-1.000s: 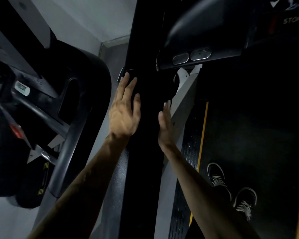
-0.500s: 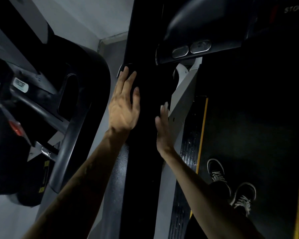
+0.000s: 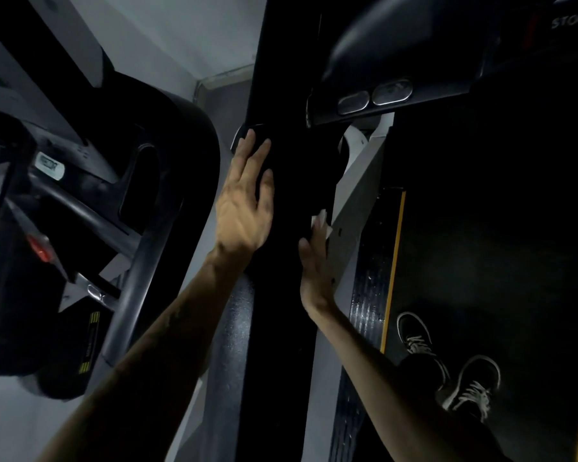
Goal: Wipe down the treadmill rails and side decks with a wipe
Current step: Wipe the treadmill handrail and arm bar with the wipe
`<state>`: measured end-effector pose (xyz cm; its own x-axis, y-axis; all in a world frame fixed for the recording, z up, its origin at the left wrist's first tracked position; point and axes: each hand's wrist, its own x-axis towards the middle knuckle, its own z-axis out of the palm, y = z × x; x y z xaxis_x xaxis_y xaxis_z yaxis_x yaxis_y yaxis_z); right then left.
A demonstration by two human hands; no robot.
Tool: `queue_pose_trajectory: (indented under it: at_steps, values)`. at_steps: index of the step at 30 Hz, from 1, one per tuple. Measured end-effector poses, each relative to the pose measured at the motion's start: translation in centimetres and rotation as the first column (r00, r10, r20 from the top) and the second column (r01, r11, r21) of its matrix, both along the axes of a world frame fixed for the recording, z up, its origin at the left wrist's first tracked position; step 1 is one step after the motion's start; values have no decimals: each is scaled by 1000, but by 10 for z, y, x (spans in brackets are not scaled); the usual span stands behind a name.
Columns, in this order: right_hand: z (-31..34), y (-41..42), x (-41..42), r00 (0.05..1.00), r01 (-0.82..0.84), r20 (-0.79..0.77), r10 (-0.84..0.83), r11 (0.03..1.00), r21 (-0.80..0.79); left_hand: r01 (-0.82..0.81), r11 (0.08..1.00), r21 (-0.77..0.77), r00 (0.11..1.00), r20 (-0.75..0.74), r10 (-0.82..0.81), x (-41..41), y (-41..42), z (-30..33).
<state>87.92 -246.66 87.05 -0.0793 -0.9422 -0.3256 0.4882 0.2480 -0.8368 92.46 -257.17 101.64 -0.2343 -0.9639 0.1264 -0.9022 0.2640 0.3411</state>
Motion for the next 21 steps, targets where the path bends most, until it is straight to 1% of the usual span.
queue_pose_trajectory:
  at_steps: [2, 3, 5, 6, 8, 9, 10, 13, 15, 18, 19, 21]
  values:
    - [-1, -16, -10, 993, -35, -111, 34, 999, -4, 4, 1000, -14, 1000, 3, -4, 0, 0, -1]
    - [-4, -24, -15, 991, -26, -129, 24, 1000, -10, 8, 1000, -21, 1000, 5, -8, 1, 0, -2]
    - [-12, -35, -17, 994, 54, -93, -56, 998, -21, 12, 1000, -26, 1000, -4, -12, 2, -1, -3]
    - [-16, -35, -16, 995, 73, -70, -73, 997, 3, 13, 1000, -24, 1000, -10, -13, 2, -1, -3]
    - [-13, -24, -10, 998, 53, -23, -51, 995, 89, 20, 1000, -19, 1000, -16, -21, 2, -1, -3]
    - [-10, -14, -7, 999, 40, -3, -40, 993, 107, 23, 1000, -21, 1000, -13, -23, 2, -1, -3]
    - [-8, -4, -2, 999, 35, -7, -34, 995, 91, 20, 1000, -23, 1000, -7, -21, 2, -1, -3]
    - [10, 10, 5, 996, 15, -88, -18, 999, -33, 12, 1000, -10, 1000, 3, -12, 2, -1, -2]
    - [21, -2, 3, 986, 24, -162, -36, 997, -72, 18, 1000, 1, 1000, -4, -18, 2, 0, -1]
    - [18, -30, -8, 964, 49, -256, -79, 991, -123, 30, 1000, -1, 1000, 2, -30, 4, 2, -3]
    - [12, -36, -11, 959, 53, -268, -87, 990, -132, 36, 999, 0, 999, 0, -36, 5, 4, -5]
    - [-2, -33, -13, 973, 48, -221, -68, 994, -97, 45, 999, 7, 999, -22, -45, 9, 9, -7]
